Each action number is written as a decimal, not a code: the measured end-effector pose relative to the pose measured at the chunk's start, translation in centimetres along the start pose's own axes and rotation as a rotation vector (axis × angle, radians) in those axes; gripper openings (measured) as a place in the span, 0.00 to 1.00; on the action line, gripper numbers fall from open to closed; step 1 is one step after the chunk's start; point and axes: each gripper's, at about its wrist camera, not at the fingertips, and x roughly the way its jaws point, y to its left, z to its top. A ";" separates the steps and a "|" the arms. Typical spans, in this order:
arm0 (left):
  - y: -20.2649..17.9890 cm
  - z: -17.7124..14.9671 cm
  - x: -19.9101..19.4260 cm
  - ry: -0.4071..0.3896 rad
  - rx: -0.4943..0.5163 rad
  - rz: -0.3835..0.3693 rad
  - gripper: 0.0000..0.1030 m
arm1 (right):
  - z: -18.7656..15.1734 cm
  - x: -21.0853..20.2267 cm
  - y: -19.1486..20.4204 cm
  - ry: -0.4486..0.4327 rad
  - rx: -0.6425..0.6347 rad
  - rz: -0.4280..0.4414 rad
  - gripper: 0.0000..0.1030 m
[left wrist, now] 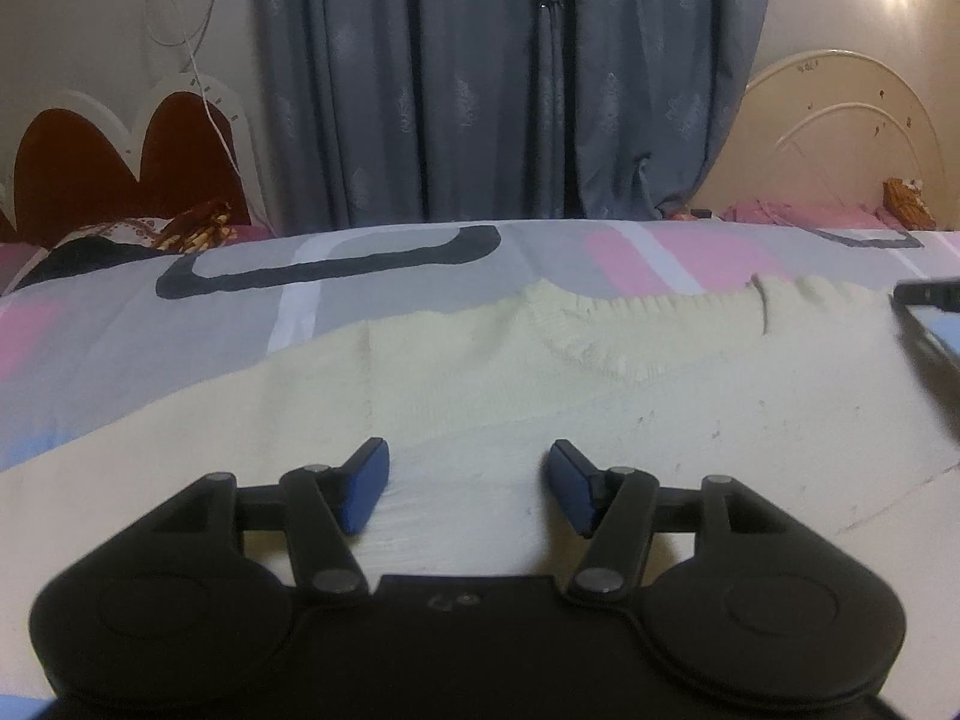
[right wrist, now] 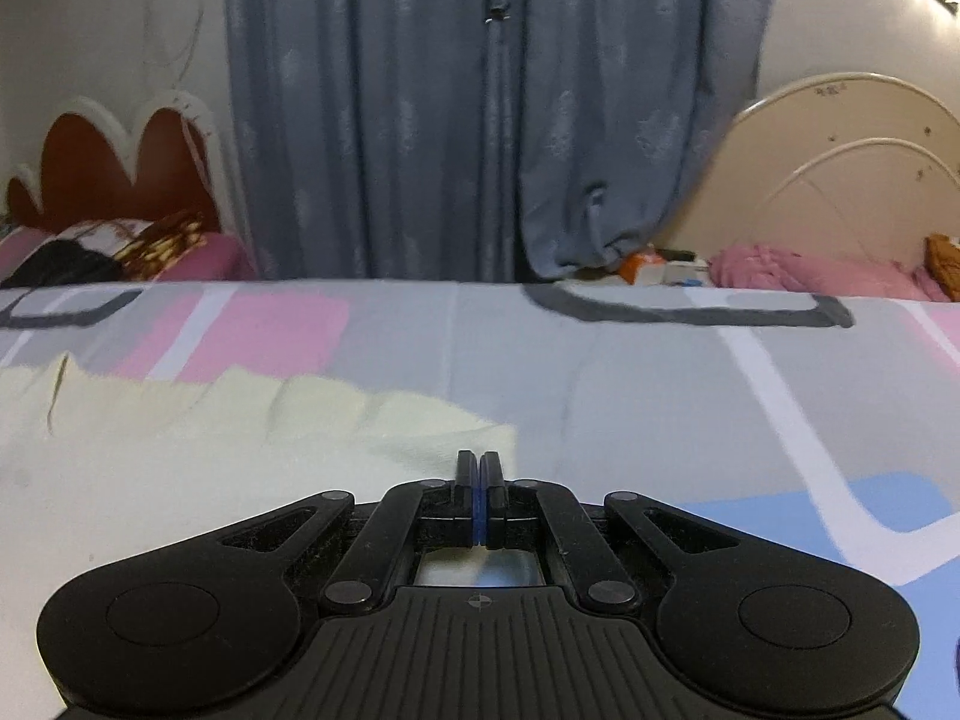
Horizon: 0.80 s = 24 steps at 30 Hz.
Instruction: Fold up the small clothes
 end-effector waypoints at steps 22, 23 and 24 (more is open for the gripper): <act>-1.3 -2.6 -3.4 0.012 0.007 -0.024 0.66 | -4.3 -5.9 0.9 0.113 0.028 0.082 0.00; -1.2 -2.8 -3.5 0.005 0.012 -0.027 0.66 | -5.3 -6.4 1.0 0.097 0.013 0.076 0.00; -1.2 -2.8 -3.4 0.000 0.015 -0.028 0.66 | -6.0 -6.8 1.1 0.071 -0.005 0.069 0.00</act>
